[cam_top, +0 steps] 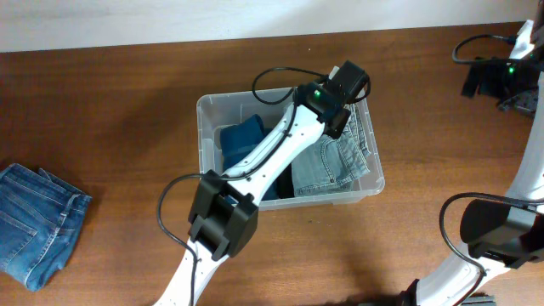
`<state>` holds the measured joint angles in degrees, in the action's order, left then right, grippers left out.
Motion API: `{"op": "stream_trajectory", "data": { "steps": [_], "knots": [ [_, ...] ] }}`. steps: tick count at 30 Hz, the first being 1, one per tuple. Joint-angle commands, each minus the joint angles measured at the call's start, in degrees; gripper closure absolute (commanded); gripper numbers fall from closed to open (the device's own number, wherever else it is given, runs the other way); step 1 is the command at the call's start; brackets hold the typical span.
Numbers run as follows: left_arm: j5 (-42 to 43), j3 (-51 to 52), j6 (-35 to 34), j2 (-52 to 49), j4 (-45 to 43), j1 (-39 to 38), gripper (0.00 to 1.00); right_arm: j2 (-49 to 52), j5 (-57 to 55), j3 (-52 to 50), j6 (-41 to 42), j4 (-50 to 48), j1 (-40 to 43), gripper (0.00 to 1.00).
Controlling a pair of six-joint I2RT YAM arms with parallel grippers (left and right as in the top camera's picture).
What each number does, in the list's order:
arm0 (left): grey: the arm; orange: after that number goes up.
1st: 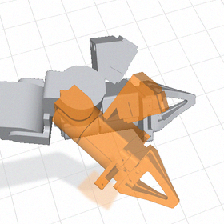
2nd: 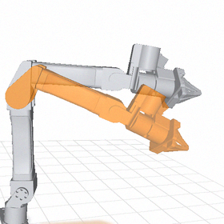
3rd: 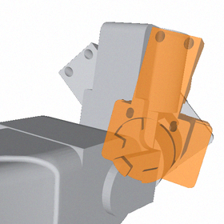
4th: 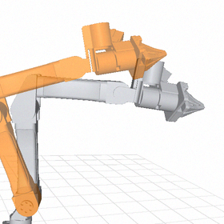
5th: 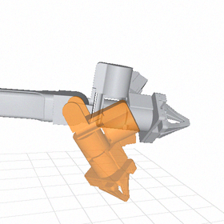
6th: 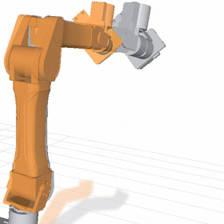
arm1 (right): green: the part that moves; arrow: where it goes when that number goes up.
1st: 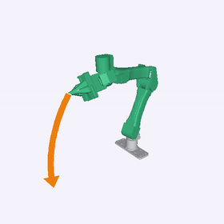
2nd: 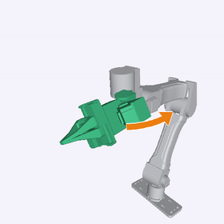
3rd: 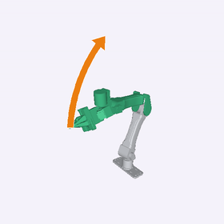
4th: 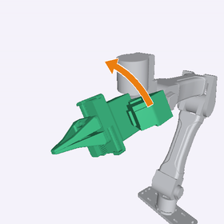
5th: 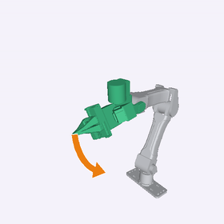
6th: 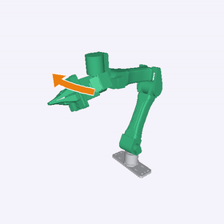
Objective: Pack container
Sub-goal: 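Press the jeans flat into the bin with the left gripper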
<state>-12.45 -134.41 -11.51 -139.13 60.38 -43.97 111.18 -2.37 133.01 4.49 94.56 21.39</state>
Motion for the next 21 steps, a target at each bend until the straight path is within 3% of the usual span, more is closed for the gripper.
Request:
{"op": "stream_trajectory", "data": {
  "steps": [1, 8, 17, 21],
  "knots": [
    [0.6, -4.9, 0.9, 7.4, 5.1, 0.2, 1.00, -0.4, -0.7, 0.2, 0.2, 0.1, 0.0, 0.02],
    [0.9, -2.5, -2.8, 7.7, 17.3, 0.2, 1.00, -0.4, -0.7, 0.2, 0.2, 0.1, 0.0, 0.02],
    [6.1, 13.8, -2.8, 7.7, 13.5, 0.2, 0.99, -0.4, -0.7, 0.2, 0.2, 0.1, 0.0, 0.02],
    [6.3, 14.5, -2.8, 7.8, 13.0, 0.3, 1.00, -0.4, -0.7, 0.2, 0.2, 0.1, 0.0, 0.01]
  ]
}}
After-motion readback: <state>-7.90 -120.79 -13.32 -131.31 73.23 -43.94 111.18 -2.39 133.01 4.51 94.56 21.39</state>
